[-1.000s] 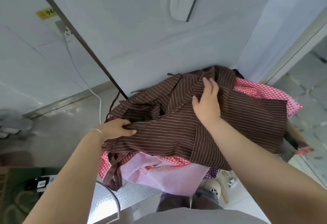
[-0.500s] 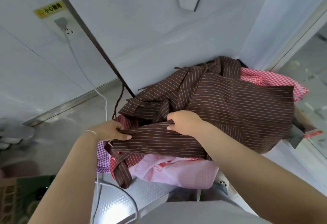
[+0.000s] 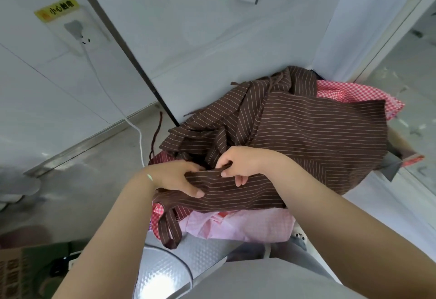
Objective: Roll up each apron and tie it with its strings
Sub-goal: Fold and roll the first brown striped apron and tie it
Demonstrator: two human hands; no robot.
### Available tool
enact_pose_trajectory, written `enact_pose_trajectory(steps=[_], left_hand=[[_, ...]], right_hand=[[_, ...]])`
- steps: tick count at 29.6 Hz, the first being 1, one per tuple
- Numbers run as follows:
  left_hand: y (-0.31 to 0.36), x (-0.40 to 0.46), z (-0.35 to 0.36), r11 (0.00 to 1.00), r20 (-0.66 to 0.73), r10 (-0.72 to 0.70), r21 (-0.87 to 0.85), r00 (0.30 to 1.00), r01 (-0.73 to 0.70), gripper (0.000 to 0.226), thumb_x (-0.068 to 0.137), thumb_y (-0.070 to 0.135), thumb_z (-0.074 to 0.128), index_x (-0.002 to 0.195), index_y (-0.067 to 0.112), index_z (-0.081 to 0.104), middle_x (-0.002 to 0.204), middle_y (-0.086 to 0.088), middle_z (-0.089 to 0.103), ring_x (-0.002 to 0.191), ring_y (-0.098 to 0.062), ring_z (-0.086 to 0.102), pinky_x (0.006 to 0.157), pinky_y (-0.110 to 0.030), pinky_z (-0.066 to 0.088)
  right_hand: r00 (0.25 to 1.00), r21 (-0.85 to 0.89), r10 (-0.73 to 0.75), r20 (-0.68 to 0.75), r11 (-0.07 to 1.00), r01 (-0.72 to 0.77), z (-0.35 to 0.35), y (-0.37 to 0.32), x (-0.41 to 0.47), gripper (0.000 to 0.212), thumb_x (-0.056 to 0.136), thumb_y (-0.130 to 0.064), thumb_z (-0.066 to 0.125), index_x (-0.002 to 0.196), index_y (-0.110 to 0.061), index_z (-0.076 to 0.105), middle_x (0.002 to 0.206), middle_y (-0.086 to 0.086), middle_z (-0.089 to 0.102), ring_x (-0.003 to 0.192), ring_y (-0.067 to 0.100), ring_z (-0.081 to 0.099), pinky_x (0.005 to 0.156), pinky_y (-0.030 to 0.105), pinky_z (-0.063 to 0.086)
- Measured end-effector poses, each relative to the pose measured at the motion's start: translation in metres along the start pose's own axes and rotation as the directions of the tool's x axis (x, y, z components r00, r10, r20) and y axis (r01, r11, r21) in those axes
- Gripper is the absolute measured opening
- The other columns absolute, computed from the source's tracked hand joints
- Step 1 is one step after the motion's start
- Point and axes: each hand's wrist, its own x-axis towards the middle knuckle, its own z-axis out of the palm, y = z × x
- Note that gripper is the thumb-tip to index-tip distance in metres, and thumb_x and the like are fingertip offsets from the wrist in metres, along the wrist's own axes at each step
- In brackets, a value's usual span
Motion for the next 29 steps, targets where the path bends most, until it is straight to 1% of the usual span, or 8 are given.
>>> enact_pose_trajectory(steps=[2, 6, 9, 12, 17, 19, 23, 29], left_hand=[[0.018, 0.006, -0.001, 0.996, 0.042, 0.064, -0.072, 0.997, -0.061, 0.032, 0.081, 0.044, 0.072, 0.111, 0.034, 0.067, 0.125, 0.020, 0.059, 0.106, -0.003, 0.061, 0.097, -0.022, 0.045], [0.031, 0.019, 0.005, 0.933, 0.063, 0.116, -0.349, 0.991, -0.087, 0.053, 0.062, 0.058, 0.079, 0.094, 0.016, 0.074, 0.096, -0.008, 0.073, 0.086, -0.021, 0.069, 0.087, -0.035, 0.054], [0.031, 0.024, 0.013, 0.882, 0.039, 0.121, -0.464, 0.992, -0.089, 0.070, 0.056, 0.056, 0.086, 0.100, 0.004, 0.072, 0.101, -0.019, 0.071, 0.090, -0.029, 0.067, 0.094, -0.045, 0.052], [0.032, 0.024, 0.017, 0.819, 0.012, 0.143, -0.562, 0.990, -0.111, 0.076, 0.057, 0.049, 0.088, 0.109, -0.002, 0.067, 0.110, -0.023, 0.067, 0.097, -0.033, 0.065, 0.098, -0.047, 0.049], [0.040, 0.011, 0.009, 0.946, 0.150, 0.127, -0.314, 0.981, -0.075, 0.052, 0.078, 0.049, 0.073, 0.111, 0.009, 0.069, 0.111, -0.012, 0.070, 0.100, -0.028, 0.068, 0.098, -0.040, 0.050], [0.043, 0.004, 0.003, 0.970, 0.190, 0.106, -0.234, 0.976, -0.060, 0.046, 0.081, 0.046, 0.069, 0.108, 0.009, 0.071, 0.107, -0.009, 0.072, 0.100, -0.024, 0.069, 0.098, -0.036, 0.051], [0.040, -0.010, -0.006, 0.968, 0.085, 0.110, -0.236, 0.990, -0.087, 0.037, 0.077, 0.040, 0.071, 0.098, 0.010, 0.074, 0.101, -0.008, 0.073, 0.094, -0.023, 0.070, 0.091, -0.033, 0.054], [0.025, -0.033, -0.012, 0.996, -0.084, 0.036, -0.079, 0.996, -0.043, 0.039, 0.073, 0.048, 0.072, 0.086, 0.011, 0.076, 0.089, -0.008, 0.073, 0.081, -0.020, 0.070, 0.079, -0.028, 0.058]], right_hand=[[1.000, -0.001, 0.004, -0.014, 1.000, -0.004, 0.000, -0.002, -0.004, 0.020, 0.098, -0.012, 0.053, 0.114, -0.017, 0.064, 0.103, 0.002, 0.066, 0.064, 0.009, 0.067, 0.062, 0.022, 0.058], [0.979, -0.108, 0.068, -0.191, 0.990, -0.090, 0.000, 0.001, -0.010, 0.019, 0.095, -0.031, 0.059, 0.112, -0.023, 0.058, 0.108, 0.001, 0.066, 0.061, 0.011, 0.065, 0.058, 0.024, 0.053], [0.900, -0.327, 0.105, -0.422, 0.909, -0.259, 0.002, 0.009, -0.011, 0.048, 0.088, -0.056, 0.057, 0.124, -0.025, 0.054, 0.115, -0.001, 0.060, 0.090, 0.017, 0.062, 0.078, 0.034, 0.052], [0.904, -0.320, 0.072, -0.421, 0.921, -0.222, 0.000, 0.015, -0.013, 0.048, 0.089, -0.060, 0.052, 0.124, -0.027, 0.056, 0.111, -0.003, 0.049, 0.096, 0.018, 0.056, 0.081, 0.035, 0.047], [0.973, -0.330, 0.051, -0.225, 0.936, -0.125, -0.007, 0.016, -0.022, 0.031, 0.095, -0.035, 0.057, 0.123, -0.021, 0.062, 0.116, 0.000, 0.058, 0.081, 0.010, 0.054, 0.076, 0.025, 0.042], [0.975, -0.311, 0.086, -0.206, 0.939, -0.149, -0.007, 0.015, -0.024, 0.029, 0.095, -0.025, 0.058, 0.124, -0.018, 0.061, 0.102, -0.002, 0.063, 0.071, 0.010, 0.060, 0.067, 0.021, 0.045], [0.945, -0.305, 0.175, -0.278, 0.916, -0.260, -0.011, 0.019, -0.019, 0.032, 0.095, -0.018, 0.058, 0.127, -0.019, 0.057, 0.095, 0.002, 0.069, 0.071, 0.012, 0.067, 0.077, 0.027, 0.054], [0.862, -0.393, 0.231, -0.450, 0.816, -0.424, -0.012, 0.032, -0.010, 0.043, 0.091, -0.002, 0.054, 0.130, -0.020, 0.057, 0.125, 0.007, 0.056, 0.103, 0.027, 0.060, 0.085, 0.035, 0.054]])
